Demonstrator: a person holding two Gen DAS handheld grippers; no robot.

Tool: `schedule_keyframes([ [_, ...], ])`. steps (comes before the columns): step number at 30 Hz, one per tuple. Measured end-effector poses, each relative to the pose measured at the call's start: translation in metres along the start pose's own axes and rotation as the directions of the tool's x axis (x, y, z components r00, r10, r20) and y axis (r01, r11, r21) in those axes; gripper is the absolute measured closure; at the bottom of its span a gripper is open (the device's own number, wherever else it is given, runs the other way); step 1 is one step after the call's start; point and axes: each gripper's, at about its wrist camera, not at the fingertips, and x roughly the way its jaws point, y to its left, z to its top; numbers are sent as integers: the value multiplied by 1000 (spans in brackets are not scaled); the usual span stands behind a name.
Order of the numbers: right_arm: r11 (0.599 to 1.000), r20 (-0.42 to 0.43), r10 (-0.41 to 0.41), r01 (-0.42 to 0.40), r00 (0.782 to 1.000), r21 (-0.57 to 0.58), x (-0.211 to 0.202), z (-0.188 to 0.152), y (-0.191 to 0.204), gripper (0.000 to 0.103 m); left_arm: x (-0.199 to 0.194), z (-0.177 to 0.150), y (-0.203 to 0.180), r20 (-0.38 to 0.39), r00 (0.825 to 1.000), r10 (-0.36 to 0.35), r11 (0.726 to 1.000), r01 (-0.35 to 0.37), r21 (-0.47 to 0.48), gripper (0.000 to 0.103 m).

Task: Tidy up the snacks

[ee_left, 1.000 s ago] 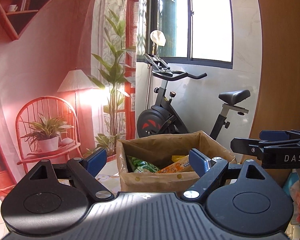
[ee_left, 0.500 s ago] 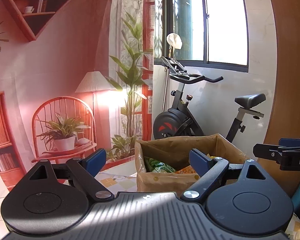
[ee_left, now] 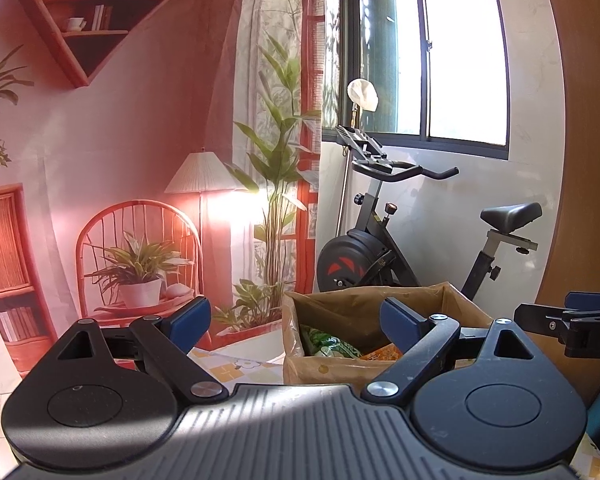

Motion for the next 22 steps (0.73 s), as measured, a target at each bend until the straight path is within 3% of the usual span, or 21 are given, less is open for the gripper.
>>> schedule_keyframes([
  [22, 1000, 10, 4, -4, 1000, -12, -3, 3, -1, 4, -2, -1, 0, 0, 1000, -6, 1000, 6, -19, 10],
])
